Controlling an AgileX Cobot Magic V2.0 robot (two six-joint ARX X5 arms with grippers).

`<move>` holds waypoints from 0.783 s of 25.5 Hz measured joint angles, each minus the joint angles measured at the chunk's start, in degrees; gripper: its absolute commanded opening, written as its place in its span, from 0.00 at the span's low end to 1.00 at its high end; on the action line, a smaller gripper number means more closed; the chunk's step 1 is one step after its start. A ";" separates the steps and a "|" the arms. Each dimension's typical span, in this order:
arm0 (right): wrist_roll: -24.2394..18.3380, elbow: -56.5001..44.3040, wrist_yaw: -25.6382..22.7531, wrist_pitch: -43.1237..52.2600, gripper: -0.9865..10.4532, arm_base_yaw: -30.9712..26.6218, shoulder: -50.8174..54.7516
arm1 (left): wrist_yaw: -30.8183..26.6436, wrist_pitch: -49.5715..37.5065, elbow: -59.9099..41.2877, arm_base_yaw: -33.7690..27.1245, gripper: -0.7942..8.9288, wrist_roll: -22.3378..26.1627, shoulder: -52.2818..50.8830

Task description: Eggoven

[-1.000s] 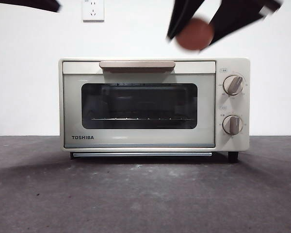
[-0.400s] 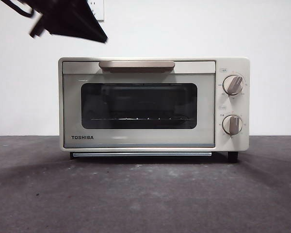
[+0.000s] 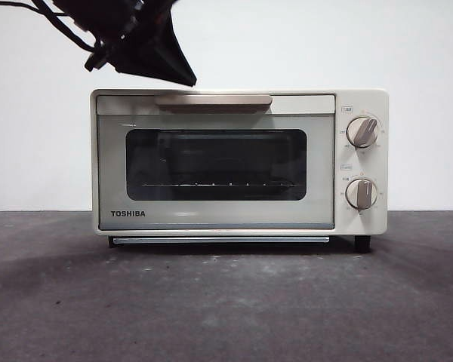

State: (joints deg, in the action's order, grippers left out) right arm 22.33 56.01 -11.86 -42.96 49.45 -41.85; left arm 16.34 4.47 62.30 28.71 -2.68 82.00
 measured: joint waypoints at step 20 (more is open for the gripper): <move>-0.35 0.00 0.02 -1.38 0.09 0.02 0.35 | -1.62 4.15 1.75 3.93 0.09 2.19 2.32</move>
State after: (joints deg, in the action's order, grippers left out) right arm 21.98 56.01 -11.84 -44.34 49.47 -41.50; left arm 14.72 8.62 64.05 32.64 -0.49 84.31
